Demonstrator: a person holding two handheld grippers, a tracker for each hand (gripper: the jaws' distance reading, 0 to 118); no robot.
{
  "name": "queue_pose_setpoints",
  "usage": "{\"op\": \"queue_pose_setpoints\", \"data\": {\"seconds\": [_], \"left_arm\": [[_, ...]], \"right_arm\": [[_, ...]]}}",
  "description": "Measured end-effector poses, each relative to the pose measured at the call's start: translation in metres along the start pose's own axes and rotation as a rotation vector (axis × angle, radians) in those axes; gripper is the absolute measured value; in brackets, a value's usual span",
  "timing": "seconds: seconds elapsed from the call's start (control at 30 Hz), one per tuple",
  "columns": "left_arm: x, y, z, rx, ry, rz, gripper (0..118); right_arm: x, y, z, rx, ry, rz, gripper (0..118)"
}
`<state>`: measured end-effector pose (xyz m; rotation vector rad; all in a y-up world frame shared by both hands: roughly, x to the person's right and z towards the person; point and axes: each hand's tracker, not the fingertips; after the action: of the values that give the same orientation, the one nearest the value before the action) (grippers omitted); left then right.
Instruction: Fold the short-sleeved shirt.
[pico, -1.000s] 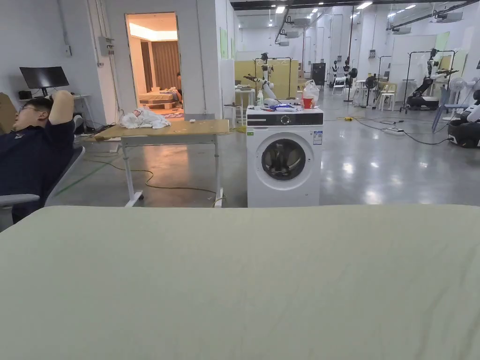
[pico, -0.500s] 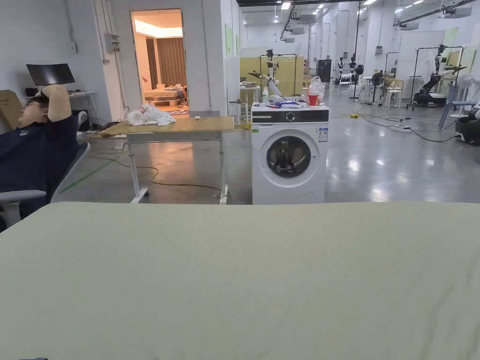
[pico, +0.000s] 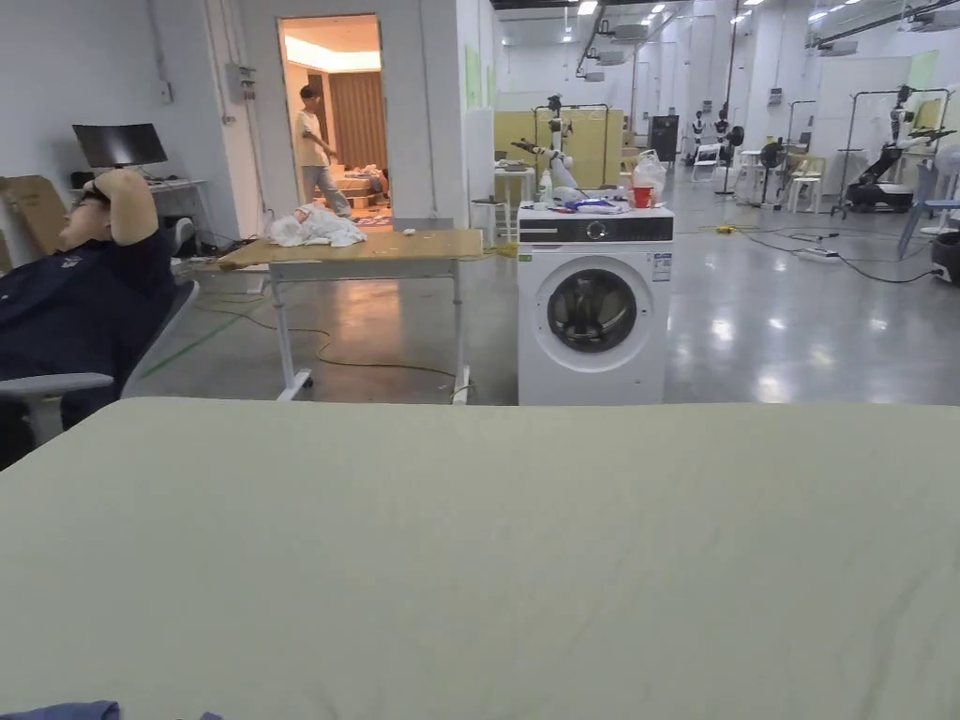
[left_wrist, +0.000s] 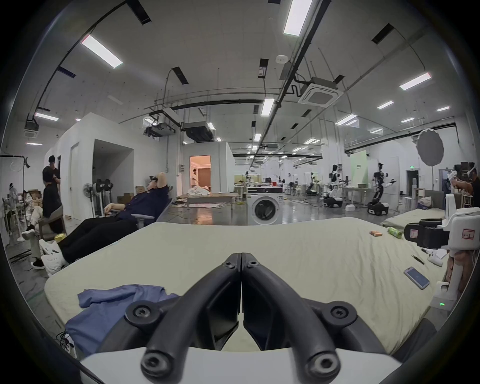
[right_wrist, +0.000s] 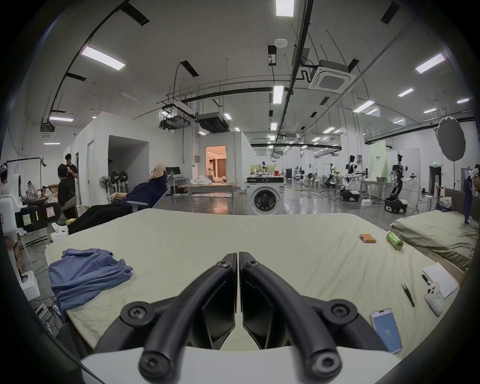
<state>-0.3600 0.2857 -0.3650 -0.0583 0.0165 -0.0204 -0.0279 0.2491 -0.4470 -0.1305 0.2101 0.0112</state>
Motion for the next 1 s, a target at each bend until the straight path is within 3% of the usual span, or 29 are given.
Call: {"op": "queue_pose_setpoints", "data": {"seconds": [0.33, 0.4, 0.43, 0.5, 0.6, 0.63, 0.73, 0.8, 0.87, 1.0], "left_arm": [[-0.033, -0.003, 0.035, -0.016, 0.194, -0.028, 0], [-0.043, -0.004, 0.038, -0.036, 0.229, -0.037, 6], [-0.05, -0.004, 0.036, -0.069, 0.252, -0.041, 14], [-0.067, -0.005, 0.029, -0.099, 0.285, -0.036, 44], [-0.106, -0.014, 0.007, -0.234, 0.209, -0.015, 100], [-0.12, -0.022, -0.004, -0.287, 0.161, -0.027, 105], [-0.149, -0.05, -0.048, -0.428, 0.112, -0.062, 105], [-0.165, -0.072, -0.087, -0.52, 0.089, -0.058, 104], [-0.182, -0.089, -0.115, -0.536, 0.055, -0.006, 104], [-0.214, -0.12, -0.172, -0.654, 0.09, 0.104, 100]], "right_arm": [[-0.054, -0.003, -0.04, -0.025, 0.212, -0.014, 0], [-0.064, -0.005, -0.044, -0.029, 0.25, -0.02, 0], [-0.069, -0.006, -0.046, -0.033, 0.274, -0.024, 0], [-0.076, -0.007, -0.047, -0.046, 0.309, -0.02, 0], [-0.081, -0.011, -0.043, -0.075, 0.371, 0.037, 0], [-0.082, -0.013, -0.041, -0.082, 0.378, 0.059, 0], [-0.081, -0.02, -0.037, -0.119, 0.389, 0.072, 0], [-0.074, -0.027, -0.038, -0.178, 0.422, -0.025, 0], [-0.071, -0.032, -0.036, -0.197, 0.416, -0.064, 0], [-0.065, -0.036, -0.023, -0.242, 0.36, 0.013, 0]]}}
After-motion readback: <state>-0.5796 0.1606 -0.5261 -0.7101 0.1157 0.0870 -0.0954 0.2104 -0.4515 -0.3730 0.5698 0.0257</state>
